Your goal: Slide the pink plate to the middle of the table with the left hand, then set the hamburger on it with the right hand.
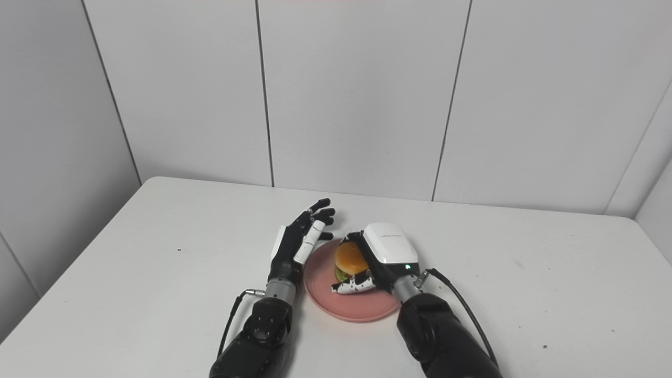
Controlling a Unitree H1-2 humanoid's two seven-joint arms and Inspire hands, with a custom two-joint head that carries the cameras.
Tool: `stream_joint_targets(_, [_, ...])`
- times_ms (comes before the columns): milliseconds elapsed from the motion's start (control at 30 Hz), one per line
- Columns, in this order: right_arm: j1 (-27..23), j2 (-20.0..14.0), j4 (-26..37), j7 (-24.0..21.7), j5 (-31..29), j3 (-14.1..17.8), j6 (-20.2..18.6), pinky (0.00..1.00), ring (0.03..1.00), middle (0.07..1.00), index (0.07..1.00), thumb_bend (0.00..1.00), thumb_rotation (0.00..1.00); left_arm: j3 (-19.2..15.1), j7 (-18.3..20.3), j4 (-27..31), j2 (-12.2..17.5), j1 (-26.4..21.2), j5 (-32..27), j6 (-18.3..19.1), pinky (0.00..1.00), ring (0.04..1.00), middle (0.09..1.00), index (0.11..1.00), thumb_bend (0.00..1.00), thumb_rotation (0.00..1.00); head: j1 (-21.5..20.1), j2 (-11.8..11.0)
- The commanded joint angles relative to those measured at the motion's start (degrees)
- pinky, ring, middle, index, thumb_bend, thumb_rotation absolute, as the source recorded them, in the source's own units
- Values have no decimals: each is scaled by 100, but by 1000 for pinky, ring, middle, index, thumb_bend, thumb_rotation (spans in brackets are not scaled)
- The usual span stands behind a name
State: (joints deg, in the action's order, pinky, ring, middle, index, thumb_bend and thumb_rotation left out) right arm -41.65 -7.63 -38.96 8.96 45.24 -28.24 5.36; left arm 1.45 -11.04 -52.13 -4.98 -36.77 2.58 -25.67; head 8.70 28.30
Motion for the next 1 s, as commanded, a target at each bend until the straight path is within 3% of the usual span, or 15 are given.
stream_joint_targets(0, [-221,-65,228,-2,-63,20,207,376,474,580,657,819,986,6,10,-142,-6,248,5,-124,689,827,852,801,842,866,1,2])
stream_joint_targets(100, [-199,-105,264,-13,-79,6,264,463,554,639,692,917,999,-1,-2,-125,-3,259,7,-124,699,825,830,802,857,868,-5,5])
stream_joint_targets(367, [-187,-171,348,-78,-149,4,399,587,703,751,737,940,1000,-16,60,-87,8,284,-30,-123,702,823,822,799,858,855,-40,4])
stream_joint_targets(667, [-190,-231,659,338,-92,106,715,612,698,738,735,923,1000,-32,160,-45,39,299,-102,-124,698,805,793,803,848,846,-94,-2])
stream_joint_targets(767, [-172,-208,935,437,-196,312,615,620,707,747,745,933,1000,-23,164,-43,65,301,-91,-124,695,794,767,793,861,852,-135,-13])
stream_joint_targets(967, [-105,22,1295,698,-976,1101,763,581,704,756,751,904,1000,-23,71,-3,101,310,-54,-124,760,825,790,806,883,862,-168,-33])
